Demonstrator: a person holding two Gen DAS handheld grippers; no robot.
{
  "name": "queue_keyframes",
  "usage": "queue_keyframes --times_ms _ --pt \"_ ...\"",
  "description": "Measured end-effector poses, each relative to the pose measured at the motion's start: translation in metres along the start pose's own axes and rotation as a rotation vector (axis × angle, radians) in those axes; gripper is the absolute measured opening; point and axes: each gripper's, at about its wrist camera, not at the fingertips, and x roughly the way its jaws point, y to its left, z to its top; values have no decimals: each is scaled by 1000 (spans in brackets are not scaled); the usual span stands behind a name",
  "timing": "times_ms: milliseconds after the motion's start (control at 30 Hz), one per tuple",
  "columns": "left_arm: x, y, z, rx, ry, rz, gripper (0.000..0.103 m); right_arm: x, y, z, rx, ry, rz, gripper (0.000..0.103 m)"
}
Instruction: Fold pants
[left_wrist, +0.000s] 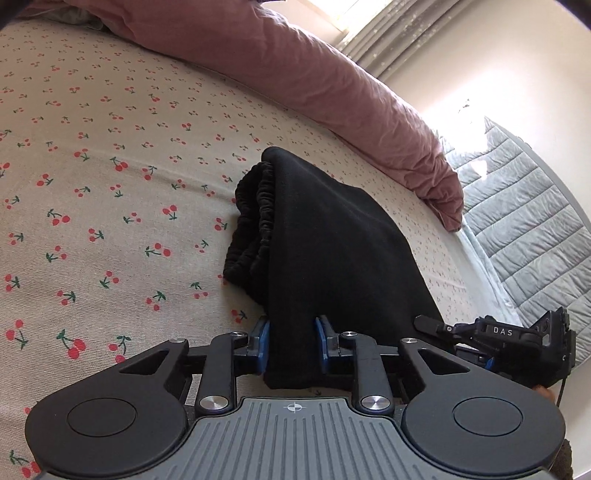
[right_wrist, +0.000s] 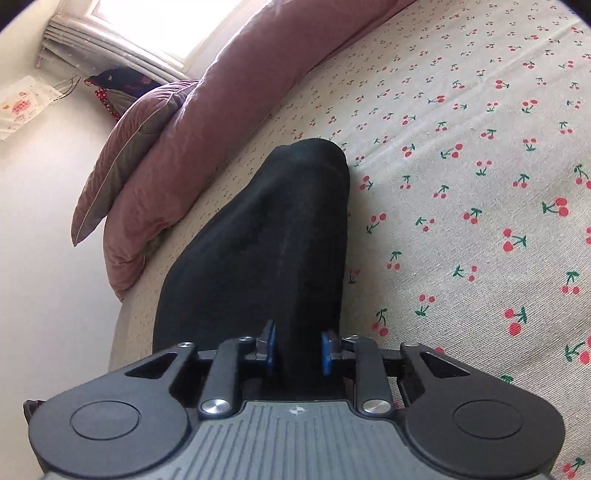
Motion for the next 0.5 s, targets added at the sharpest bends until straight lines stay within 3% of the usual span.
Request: queue_keyframes --times_ms 100,233,267,300,367,433,500 --pt "-2 -9 -6 36 -9 -6 22 -9 4 8 -15 -32 12 21" --pt "4 -19 -15 97 4 41 27 2 1 -2 -49 -16 -86 27" --pt "5 -22 -17 123 -3 72 29 4 4 -6 -83 -10 -128 43" --pt "4 -26 -20 153 -14 90 29 2 7 -9 -112 -15 -166 52" --pt "-3 -36 -25 213 -32 133 37 -6 18 -13 -178 -32 -185 60" --pt "-11 -48 -32 276 -55 193 62 -20 29 -19 -252 -66 -197 70" --pt "-17 -59 -40 313 -60 259 71 -33 37 -26 -316 -97 -206 79"
